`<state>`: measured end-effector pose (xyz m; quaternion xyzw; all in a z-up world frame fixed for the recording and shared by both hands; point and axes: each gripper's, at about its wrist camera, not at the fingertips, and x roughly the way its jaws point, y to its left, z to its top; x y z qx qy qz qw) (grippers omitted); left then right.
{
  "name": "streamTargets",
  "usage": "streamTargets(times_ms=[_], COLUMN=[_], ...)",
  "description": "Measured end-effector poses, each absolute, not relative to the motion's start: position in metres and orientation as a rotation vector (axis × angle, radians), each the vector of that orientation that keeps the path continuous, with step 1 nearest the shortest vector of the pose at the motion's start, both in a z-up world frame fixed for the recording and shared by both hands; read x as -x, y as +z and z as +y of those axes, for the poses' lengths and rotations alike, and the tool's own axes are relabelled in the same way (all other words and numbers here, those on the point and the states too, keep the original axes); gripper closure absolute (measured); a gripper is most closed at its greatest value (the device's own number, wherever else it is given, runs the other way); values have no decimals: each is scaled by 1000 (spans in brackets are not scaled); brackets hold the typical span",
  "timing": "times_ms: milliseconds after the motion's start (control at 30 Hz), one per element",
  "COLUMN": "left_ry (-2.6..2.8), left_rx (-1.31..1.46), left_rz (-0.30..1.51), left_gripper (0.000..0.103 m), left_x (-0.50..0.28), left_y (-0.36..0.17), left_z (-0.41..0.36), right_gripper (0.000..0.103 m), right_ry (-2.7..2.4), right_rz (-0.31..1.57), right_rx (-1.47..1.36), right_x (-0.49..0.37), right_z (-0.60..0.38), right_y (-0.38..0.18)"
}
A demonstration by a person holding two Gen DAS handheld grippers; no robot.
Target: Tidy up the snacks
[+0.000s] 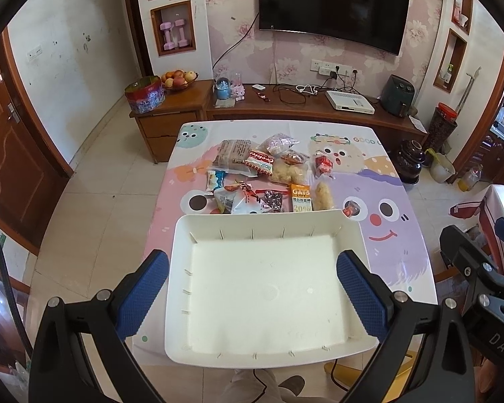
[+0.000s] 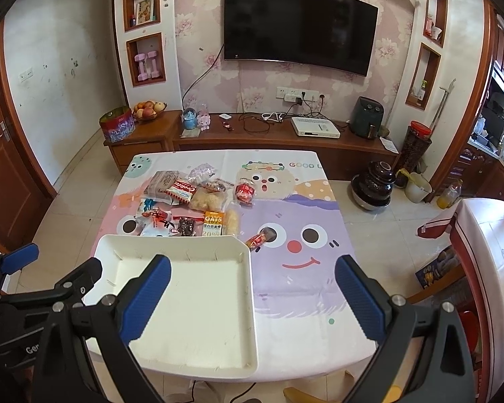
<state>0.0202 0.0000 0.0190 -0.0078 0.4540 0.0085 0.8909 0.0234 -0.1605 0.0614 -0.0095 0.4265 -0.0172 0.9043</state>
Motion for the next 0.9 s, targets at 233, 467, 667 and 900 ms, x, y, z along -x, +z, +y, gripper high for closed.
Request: streamTargets(times_ms=[233,467,667,900], left_ry=[19,5,-11,-4], left_rx=[12,9,0,-24], left_rz=[938,936,939,915], left_gripper=[4,4,3,3], left_x=[-21,-31,-45,-55], left_y=[20,26,27,31], left_z=[-2,-3,-4,-3], right_gripper=[4,4,4,4], right_ry=[-34,-38,-52,-57], right_rz=[876,850,835,827], right_rx=[18,21,38,46], right_x=[-29,-44,-52,-56], right_z=[-164,-167,-163,-161], right_y=[67,77,73,68])
